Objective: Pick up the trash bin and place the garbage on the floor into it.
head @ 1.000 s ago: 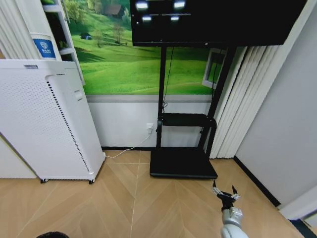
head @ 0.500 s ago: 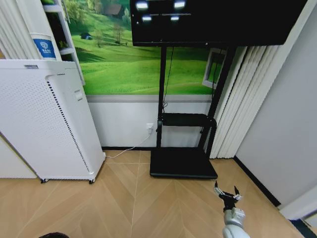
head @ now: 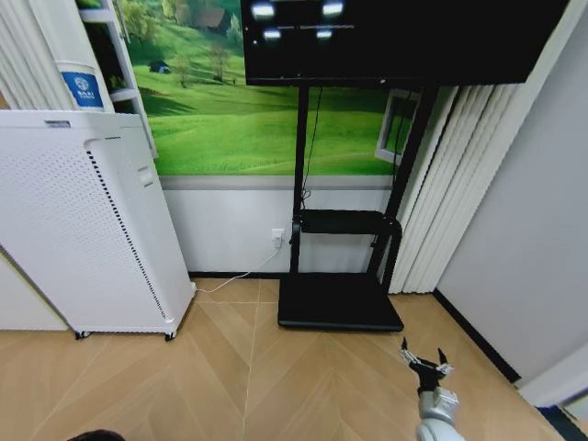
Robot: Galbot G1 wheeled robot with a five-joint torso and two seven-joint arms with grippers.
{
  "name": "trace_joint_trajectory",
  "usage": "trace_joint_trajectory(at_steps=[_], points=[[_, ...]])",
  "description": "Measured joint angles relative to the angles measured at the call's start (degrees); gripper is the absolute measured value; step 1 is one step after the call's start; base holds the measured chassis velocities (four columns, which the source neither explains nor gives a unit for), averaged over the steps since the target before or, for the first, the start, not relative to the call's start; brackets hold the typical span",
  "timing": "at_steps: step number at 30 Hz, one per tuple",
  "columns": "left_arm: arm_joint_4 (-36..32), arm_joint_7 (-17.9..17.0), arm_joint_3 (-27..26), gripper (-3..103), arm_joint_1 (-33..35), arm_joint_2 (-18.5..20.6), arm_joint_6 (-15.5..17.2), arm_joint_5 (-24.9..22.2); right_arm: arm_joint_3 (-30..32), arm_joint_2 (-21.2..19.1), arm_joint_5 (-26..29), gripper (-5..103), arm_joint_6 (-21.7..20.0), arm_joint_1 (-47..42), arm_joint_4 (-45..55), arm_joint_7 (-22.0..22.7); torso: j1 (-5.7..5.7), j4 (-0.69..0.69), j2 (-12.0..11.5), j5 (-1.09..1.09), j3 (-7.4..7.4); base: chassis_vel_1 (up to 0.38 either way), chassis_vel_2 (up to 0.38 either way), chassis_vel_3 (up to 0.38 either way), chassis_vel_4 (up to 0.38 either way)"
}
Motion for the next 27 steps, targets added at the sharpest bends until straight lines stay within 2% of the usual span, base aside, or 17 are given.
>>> trace_joint_trajectory(at_steps=[1, 3, 4, 7, 9, 11, 12, 14, 15, 16, 18, 19, 22, 23, 24, 26, 27], points=[[0.0, 0.0, 0.0, 3, 0.0, 0.0, 0.0, 0.0, 0.0, 0.0, 0.0, 100, 0.0, 0.0, 0.0, 0.0, 0.0, 0.0, 0.0, 0.0, 0.0, 0.0, 0.0, 0.0, 0.0], [0.23, -0.34, -0.23, 14, 0.11, 0.2, -0.05, -0.12, 0.06, -0.18, 0.22, 100, 0.02, 0.21, -0.3, -0.02, 0.0, 0.01, 0.0, 0.01, 0.0, 0.0, 0.0, 0.0, 0.0], [0.23, -0.34, -0.23, 14, 0.11, 0.2, -0.05, -0.12, 0.06, -0.18, 0.22, 100, 0.02, 0.21, -0.3, -0.02, 0.0, 0.01, 0.0, 0.01, 0.0, 0.0, 0.0, 0.0, 0.0], [0.3, -0.48, -0.4, 31, 0.01, 0.41, 0.02, -0.36, 0.06, -0.25, 0.32, 100, 0.23, 0.28, -0.71, -0.09, 0.0, 0.0, 0.0, 0.01, 0.0, 0.0, 0.0, 0.0, 0.0], [0.2, -0.55, -0.44, 31, -0.02, 0.4, 0.14, -0.36, 0.06, -0.2, 0.35, 100, 0.27, 0.26, -0.71, -0.1, 0.0, 0.0, 0.0, 0.0, 0.0, 0.0, 0.0, 0.0, 0.0], [-0.53, -0.55, -0.61, 42, -0.01, 0.19, 0.5, -0.36, 0.07, 0.01, 0.55, 100, 0.32, 0.24, -0.71, -0.11, 0.0, 0.0, 0.0, 0.0, 0.0, 0.0, 0.0, 0.0, 0.0], [-0.53, -0.55, -0.61, 42, -0.01, 0.19, 0.5, -0.36, 0.07, 0.01, 0.55, 100, 0.32, 0.24, -0.71, -0.11, 0.0, 0.0, 0.0, 0.0, 0.0, 0.0, 0.0, 0.0, 0.0], [-1.62, -0.48, -1.02, 53, 0.49, 0.07, 0.75, -0.43, 0.25, 0.16, 0.7, 100, 0.7, 0.21, -0.75, -0.15, 0.0, 0.0, 0.0, 0.0, 0.0, 0.0, 0.0, 0.0, 0.0], [-1.62, -0.48, -1.02, 53, 0.49, 0.07, 0.75, -0.43, 0.25, 0.16, 0.7, 100, 0.7, 0.21, -0.75, -0.15, 0.0, 0.0, 0.0, 0.0, 0.0, 0.0, 0.0, 0.0, 0.0], [-2.29, -0.36, -1.3, 58, 0.82, 0.02, 0.66, -0.4, 0.35, 0.22, 0.91, 100, 1.43, 0.19, -0.9, -0.16, 0.0, 0.0, 0.0, 0.0, 0.0, 0.0, 0.0, 0.0, 0.0], [-3.85, 0.72, -2.15, 70, 1.44, -0.21, -0.34, 0.58, 0.64, 0.27, 0.43, 100, 3.25, 0.15, -1.27, -0.24, 0.0, 0.0, 0.0, 0.0, 0.0, 0.0, 0.0, 0.0, 0.0], [-3.85, 0.72, -2.15, 70, 1.44, -0.21, -0.34, 0.58, 0.64, 0.27, 0.43, 100, 3.25, 0.15, -1.27, -0.24, 0.0, 0.0, 0.0, 0.0, 0.0, 0.0, 0.0, 0.0, 0.0], [-9.42, 3.82, -3.25, 86, 2.75, -0.82, -1.56, 1.92, 1.42, -0.15, -0.58, 100, 4.4, -0.68, -0.68, -1.44, 0.0, 0.0, 0.0, 0.02, 0.0, 0.0, 0.0, 0.0, 0.0], [-9.42, 3.82, -3.25, 86, 2.75, -0.82, -1.56, 1.92, 1.42, -0.15, -0.58, 100, 4.4, -0.68, -0.68, -1.44, 0.0, 0.0, 0.0, 0.02, 0.0, 0.0, 0.0, 0.0, 0.0], [-10.76, 4.67, -3.39, 91, 2.75, -0.95, -1.81, 2.67, 1.59, -0.3, -0.81, 100, 4.48, -0.87, -0.39, -1.87, 0.0, -0.01, 0.0, 0.02, 0.0, 0.0, 0.0, 0.0, 0.0], [-12.26, 5.58, -3.54, 91, 2.71, -1.12, -2.04, 3.64, 1.77, -0.45, -1.02, 100, 4.53, -1.11, -0.02, -2.21, 0.0, 0.0, 0.0, -0.01, 0.0, 0.0, 0.0, 0.0, 0.0], [-14.84, 6.73, -3.81, 99, 2.72, -1.33, -2.31, 4.71, 2.11, -0.64, -1.19, 100, 4.53, -1.6, 1.08, -2.79, 0.0, 0.0, 0.0, 0.0, 0.0, 0.0, 0.0, 0.0, 0.0]])
